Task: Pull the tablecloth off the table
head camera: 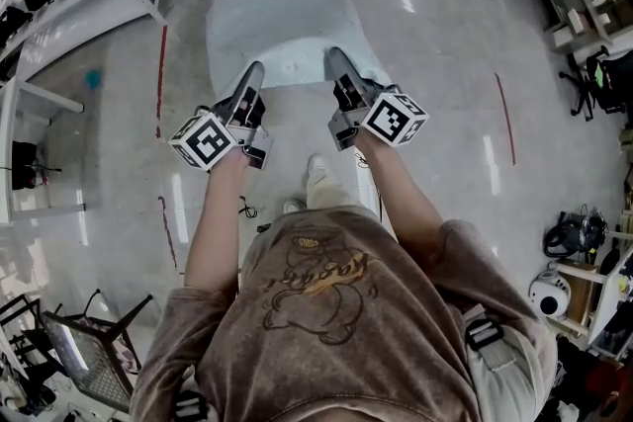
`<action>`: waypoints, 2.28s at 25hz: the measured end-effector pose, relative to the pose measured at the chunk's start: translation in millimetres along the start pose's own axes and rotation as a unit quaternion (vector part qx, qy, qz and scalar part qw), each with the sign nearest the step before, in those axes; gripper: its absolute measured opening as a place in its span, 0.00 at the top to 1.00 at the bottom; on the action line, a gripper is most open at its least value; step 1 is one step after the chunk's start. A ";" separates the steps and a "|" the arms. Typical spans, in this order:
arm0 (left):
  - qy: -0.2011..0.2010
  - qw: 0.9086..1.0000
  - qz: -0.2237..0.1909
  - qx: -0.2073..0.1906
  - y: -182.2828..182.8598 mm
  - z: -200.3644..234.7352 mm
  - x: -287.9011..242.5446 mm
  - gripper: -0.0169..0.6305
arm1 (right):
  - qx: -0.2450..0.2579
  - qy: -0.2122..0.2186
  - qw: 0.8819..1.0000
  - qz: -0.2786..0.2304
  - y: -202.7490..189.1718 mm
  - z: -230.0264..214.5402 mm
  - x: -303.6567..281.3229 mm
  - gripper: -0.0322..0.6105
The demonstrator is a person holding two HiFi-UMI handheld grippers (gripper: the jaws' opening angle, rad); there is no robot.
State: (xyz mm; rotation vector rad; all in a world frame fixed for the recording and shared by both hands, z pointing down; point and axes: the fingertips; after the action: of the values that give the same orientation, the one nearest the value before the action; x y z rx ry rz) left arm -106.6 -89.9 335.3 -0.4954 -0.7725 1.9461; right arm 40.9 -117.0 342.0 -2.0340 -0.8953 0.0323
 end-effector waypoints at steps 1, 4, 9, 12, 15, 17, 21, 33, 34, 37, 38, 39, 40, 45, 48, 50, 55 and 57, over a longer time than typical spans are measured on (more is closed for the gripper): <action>-0.002 1.000 -0.001 0.000 -0.7 -2.8 4.2 0.94 | 0.001 0.000 1.000 0.000 -0.7 4.4 2.7 0.91; -0.008 1.000 0.000 0.002 -4.4 -8.9 17.3 0.94 | 0.007 -0.003 1.000 -0.002 -4.6 16.8 11.2 0.91; -0.014 1.000 0.001 0.003 -10.3 -18.7 37.2 0.94 | 0.014 -0.005 1.000 0.001 -8.8 36.7 24.7 0.91; -0.012 1.000 0.003 -0.001 -16.0 -26.1 42.8 0.94 | 0.014 -0.004 1.000 0.000 -7.9 42.5 34.7 0.91; -0.010 1.000 0.003 -0.004 -19.4 -28.1 45.7 0.94 | 0.014 -0.002 1.000 0.001 -8.8 44.5 39.3 0.91; -0.011 1.000 0.002 -0.004 -19.2 -30.0 48.9 0.94 | 0.017 0.000 1.000 0.003 -9.5 47.5 40.3 0.90; -0.009 1.000 -0.001 -0.007 -16.5 -35.0 56.0 0.94 | 0.022 0.001 1.000 0.007 -8.6 55.3 40.2 0.90; -0.010 1.000 -0.014 -0.006 -24.5 -52.5 65.2 0.94 | 0.044 0.004 0.999 0.023 -2.2 66.1 54.7 0.90; -0.011 1.000 -0.015 -0.005 -23.3 -53.7 64.9 0.94 | 0.046 0.004 0.999 0.024 -0.9 66.9 54.4 0.90; -0.013 1.000 -0.018 -0.007 -20.2 -56.9 62.5 0.94 | 0.049 0.004 0.999 0.023 3.0 67.3 52.9 0.90; -0.014 1.000 -0.018 -0.008 -19.0 -57.6 61.8 0.94 | 0.050 0.004 0.998 0.023 4.4 67.7 52.0 0.90; -0.014 1.000 -0.018 -0.010 -17.4 -58.6 61.6 0.94 | 0.053 0.004 0.998 0.023 5.8 68.7 50.9 0.90; -0.014 1.000 -0.018 -0.012 -15.6 -60.2 61.8 0.94 | 0.056 0.004 0.998 0.023 7.4 70.3 49.9 0.90; -0.017 0.999 -0.024 -0.025 -7.6 -72.0 61.0 0.94 | 0.074 0.003 0.997 0.027 17.0 77.5 48.7 0.90; -0.018 0.999 -0.032 -0.027 -4.3 -76.3 59.0 0.94 | 0.082 -0.002 0.996 0.035 21.6 78.9 48.0 0.89; -0.017 0.999 -0.036 -0.024 -3.6 -75.5 58.1 0.94 | 0.083 -0.002 0.996 0.039 21.9 77.9 46.3 0.89; 0.003 1.000 -0.021 -0.014 -11.1 -55.5 50.4 0.94 | 0.078 -0.018 0.995 0.057 8.8 60.2 42.2 0.89; 0.013 1.000 -0.012 -0.012 -14.3 -43.3 47.0 0.94 | 0.068 -0.024 0.995 0.064 1.2 51.4 39.7 0.89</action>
State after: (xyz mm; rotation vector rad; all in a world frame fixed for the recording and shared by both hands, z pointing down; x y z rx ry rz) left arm -92.6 -29.9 313.1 -0.5226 -0.7829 1.9078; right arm 53.3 -56.5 321.8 -1.9676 -0.7696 0.2072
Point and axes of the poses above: the fingertips, and each gripper's own axes: x backward along the fingers, z to its left, y out of its top, and after that the axes turned 13 degrees about y, right-handed
